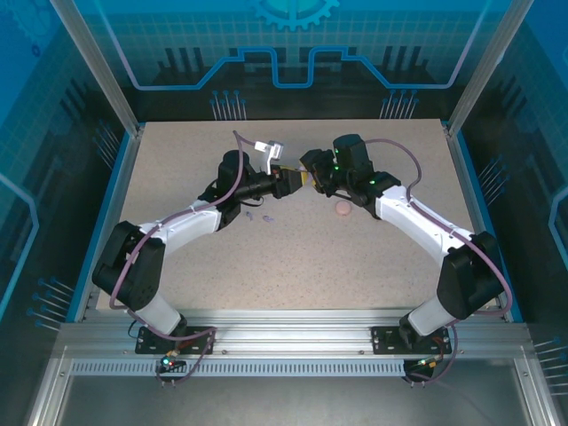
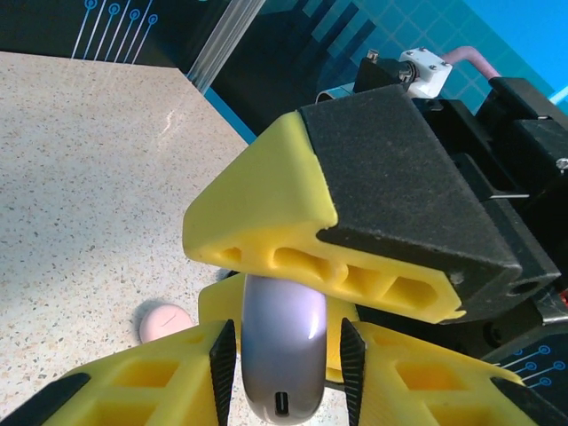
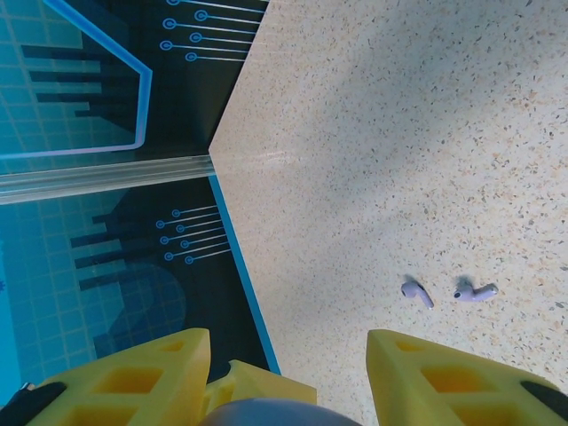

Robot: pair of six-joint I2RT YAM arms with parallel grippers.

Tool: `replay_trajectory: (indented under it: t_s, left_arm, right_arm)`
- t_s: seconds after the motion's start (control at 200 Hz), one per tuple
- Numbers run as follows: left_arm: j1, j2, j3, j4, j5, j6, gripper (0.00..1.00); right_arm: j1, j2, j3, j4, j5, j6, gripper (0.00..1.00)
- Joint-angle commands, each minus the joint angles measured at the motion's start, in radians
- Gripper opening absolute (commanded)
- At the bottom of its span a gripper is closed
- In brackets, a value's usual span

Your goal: Insert the wireless bluetooth earbuds into the charging case

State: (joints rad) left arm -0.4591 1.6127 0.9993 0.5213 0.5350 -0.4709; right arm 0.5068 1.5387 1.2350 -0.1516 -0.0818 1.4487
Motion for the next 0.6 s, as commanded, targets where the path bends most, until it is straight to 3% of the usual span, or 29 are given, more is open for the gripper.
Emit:
replay_trajectory:
  t_s: [0.0, 0.28, 0.595]
  left_arm:
    - [0.006, -0.024, -0.003, 0.036, 0.003, 0.007, 0.39]
    - [0.007, -0.007, 0.015, 0.028, 0.023, 0.003, 0.34]
    - [0.006, 0.002, 0.021, 0.026, 0.031, -0.005, 0.05]
  right_arm:
    - [-0.002, 0.008, 0.001, -0.004, 0.007, 0.006, 0.32]
    - [0.001, 0.021, 0.015, 0.008, -0.021, 0.004, 0.31]
    - [0.002, 0.016, 0.020, 0.007, -0.021, 0.007, 0.31]
